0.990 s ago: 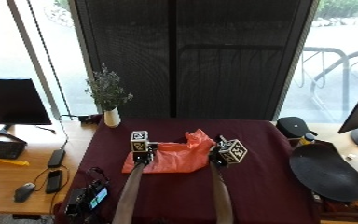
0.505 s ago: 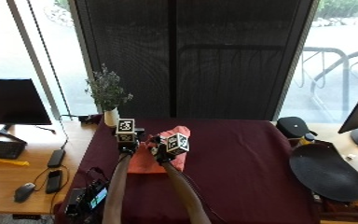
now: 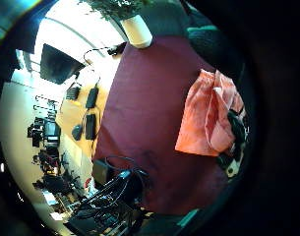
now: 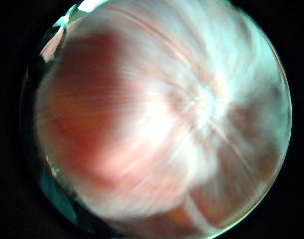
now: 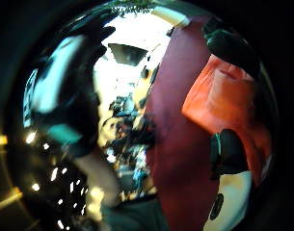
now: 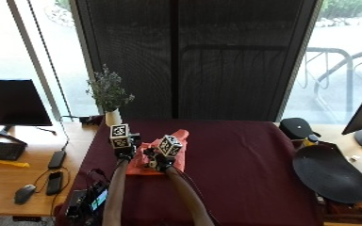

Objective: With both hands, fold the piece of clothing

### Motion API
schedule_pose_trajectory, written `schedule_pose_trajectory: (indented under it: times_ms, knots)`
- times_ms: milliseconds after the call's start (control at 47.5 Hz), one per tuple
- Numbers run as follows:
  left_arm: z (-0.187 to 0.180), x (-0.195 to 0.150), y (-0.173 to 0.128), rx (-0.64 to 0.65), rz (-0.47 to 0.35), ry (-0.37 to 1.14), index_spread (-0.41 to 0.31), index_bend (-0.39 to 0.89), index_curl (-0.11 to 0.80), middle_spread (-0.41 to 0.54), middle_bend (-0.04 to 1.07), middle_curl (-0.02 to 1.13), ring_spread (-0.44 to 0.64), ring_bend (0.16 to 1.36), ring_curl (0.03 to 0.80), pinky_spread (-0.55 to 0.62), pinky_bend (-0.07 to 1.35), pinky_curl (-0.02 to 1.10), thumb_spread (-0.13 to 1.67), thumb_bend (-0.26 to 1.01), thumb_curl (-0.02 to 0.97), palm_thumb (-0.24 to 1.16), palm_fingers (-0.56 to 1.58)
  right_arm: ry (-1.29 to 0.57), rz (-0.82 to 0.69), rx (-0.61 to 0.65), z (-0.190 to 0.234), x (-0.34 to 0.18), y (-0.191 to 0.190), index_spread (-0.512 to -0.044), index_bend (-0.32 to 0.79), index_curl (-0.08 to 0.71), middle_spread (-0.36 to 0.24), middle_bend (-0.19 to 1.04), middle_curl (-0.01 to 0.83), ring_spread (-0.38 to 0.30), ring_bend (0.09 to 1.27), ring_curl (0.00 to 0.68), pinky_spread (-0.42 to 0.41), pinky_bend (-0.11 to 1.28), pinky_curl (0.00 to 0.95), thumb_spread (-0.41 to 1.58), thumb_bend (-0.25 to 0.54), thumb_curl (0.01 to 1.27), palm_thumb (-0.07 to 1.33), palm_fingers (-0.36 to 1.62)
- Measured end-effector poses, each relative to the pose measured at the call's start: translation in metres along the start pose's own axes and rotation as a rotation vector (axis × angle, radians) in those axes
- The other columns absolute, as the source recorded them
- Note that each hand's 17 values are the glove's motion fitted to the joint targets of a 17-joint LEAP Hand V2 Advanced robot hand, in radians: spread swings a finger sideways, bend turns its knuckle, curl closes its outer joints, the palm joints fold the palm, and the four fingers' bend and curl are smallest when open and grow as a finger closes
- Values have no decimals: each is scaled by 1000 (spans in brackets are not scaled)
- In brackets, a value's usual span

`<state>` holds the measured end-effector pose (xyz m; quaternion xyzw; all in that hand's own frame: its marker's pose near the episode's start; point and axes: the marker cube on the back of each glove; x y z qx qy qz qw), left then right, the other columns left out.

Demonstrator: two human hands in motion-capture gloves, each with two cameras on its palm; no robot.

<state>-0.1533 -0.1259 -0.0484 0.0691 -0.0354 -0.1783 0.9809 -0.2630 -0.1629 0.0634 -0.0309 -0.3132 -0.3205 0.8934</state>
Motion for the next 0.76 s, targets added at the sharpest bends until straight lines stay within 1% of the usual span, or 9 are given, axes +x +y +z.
schedule_pose_trajectory:
  times_ms: [84, 147, 253, 295, 316, 358, 484, 653, 758]
  knots:
    - [10, 7, 5, -94, 16, 33, -128, 137, 347, -86, 196, 423, 107, 475, 338, 259, 396, 364, 1529, 137, 278, 517, 446, 44, -44, 13, -35, 4, 9, -341, 90, 228, -166, 58, 336, -221, 615, 444, -225, 767, 412, 794, -20, 607, 1117, 718]
    - [15, 16, -1, -95, 46, 77, -126, 138, 345, -86, 196, 425, 106, 475, 338, 260, 391, 365, 1527, 134, 280, 517, 445, 168, 27, 22, -73, 11, 24, -354, 104, 225, -161, 83, 314, -201, 613, 433, -173, 766, 403, 850, -32, 588, 1077, 672]
    - [9, 32, 0, -72, 67, 83, -125, 134, 340, -82, 196, 427, 105, 476, 338, 260, 389, 367, 1526, 132, 282, 519, 443, 281, 191, -116, -121, 13, 55, -361, 156, 243, -141, 162, 314, -162, 563, 406, -75, 706, 381, 976, -51, 546, 960, 641]
    - [-1, 37, 7, -72, 64, 70, -125, 137, 339, -81, 195, 427, 105, 475, 337, 260, 387, 368, 1524, 130, 282, 518, 445, 375, 237, -123, -137, 17, 62, -365, 114, 237, -145, 106, 298, -169, 601, 414, -85, 745, 389, 990, -16, 546, 984, 657]
    - [-4, 40, 9, -71, 69, 68, -125, 135, 338, -81, 199, 429, 105, 476, 337, 265, 384, 368, 1513, 119, 279, 503, 444, 435, 272, -126, -145, 19, 66, -360, 198, 262, -137, 197, 319, -140, 500, 378, -20, 644, 351, 1034, -54, 526, 909, 612]
    - [-10, 47, 15, -74, 77, 58, -122, 134, 337, -81, 200, 429, 105, 477, 338, 266, 382, 369, 1505, 109, 278, 492, 445, 601, 357, -121, -167, 27, 77, -357, 207, 277, -134, 206, 327, -120, 464, 375, 16, 610, 347, 1072, -51, 511, 875, 597]
    - [3, 81, 17, -72, 147, 102, -118, 131, 332, -72, 195, 430, 114, 480, 339, 270, 382, 373, 1453, 53, 270, 419, 439, 950, 524, 10, -210, 62, 100, -346, 194, 316, -116, 216, 348, -23, 325, 351, 146, 523, 333, 1161, -30, 476, 804, 440]
    - [-4, 95, 35, -49, 98, -77, -116, 133, 329, -60, 195, 431, 123, 485, 339, 275, 379, 377, 1413, 15, 273, 392, 434, 998, 620, 319, -223, 113, 106, -345, 191, 337, -103, 150, 324, 74, 223, 312, 236, 518, 319, 1221, -20, 449, 757, 334]
    - [2, 102, 34, -69, 119, -46, -116, 131, 325, -57, 189, 428, 125, 493, 341, 275, 379, 377, 1395, -2, 276, 386, 425, 947, 599, 292, -223, 112, 115, -344, 178, 344, -89, 162, 317, 104, 209, 301, 258, 514, 316, 1242, -17, 440, 745, 335]
